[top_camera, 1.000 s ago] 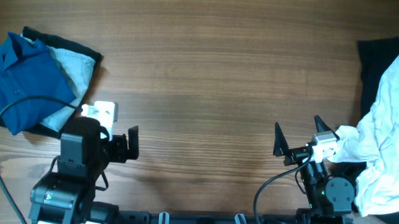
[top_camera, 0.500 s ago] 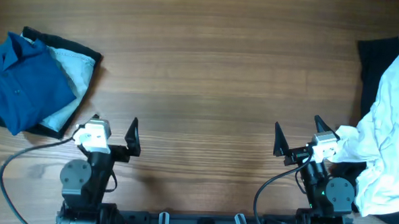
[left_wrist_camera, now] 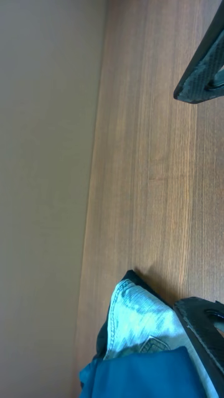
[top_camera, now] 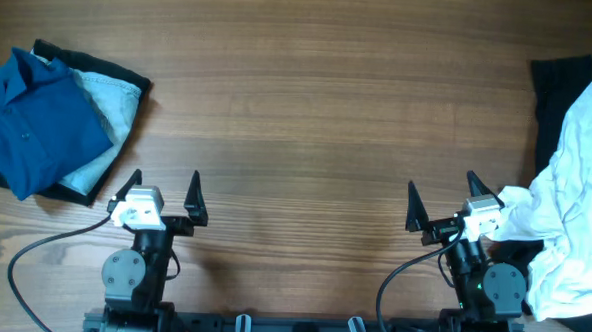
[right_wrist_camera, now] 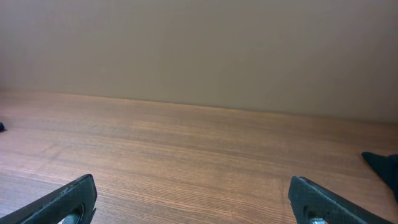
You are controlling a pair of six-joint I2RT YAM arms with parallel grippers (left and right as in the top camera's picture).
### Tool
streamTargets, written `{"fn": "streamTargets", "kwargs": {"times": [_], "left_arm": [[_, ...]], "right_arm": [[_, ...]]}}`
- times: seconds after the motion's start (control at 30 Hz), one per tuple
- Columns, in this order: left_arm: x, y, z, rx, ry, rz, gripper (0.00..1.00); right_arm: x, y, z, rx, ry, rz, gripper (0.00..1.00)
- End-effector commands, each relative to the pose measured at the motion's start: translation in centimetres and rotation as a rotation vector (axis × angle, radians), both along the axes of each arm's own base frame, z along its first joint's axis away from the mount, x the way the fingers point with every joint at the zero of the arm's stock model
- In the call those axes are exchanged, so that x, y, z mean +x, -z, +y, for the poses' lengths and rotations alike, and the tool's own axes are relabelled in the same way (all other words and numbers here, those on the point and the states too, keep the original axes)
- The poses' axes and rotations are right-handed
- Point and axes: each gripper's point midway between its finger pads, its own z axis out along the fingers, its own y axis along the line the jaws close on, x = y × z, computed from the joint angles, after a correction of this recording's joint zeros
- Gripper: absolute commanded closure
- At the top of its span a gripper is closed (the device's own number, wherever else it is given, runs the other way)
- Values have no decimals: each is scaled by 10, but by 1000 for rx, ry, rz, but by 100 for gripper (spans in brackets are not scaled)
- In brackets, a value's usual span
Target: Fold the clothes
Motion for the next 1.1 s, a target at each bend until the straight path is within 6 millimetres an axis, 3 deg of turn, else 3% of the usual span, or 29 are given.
{"fn": "streamTargets", "kwargs": {"times": [0.0,0.13,1.07], "left_arm": [[0,0,1,-16,-11,-3,0],[-1,0,-6,-22,30,-1,0],[-1,0,-6,-22,30,-2,0]], "right_arm": [[0,-3,-3,-11,18,-17,0],[0,-3,-3,-11,18,-17,0],[0,-3,-3,-11,18,-18,0]]}}
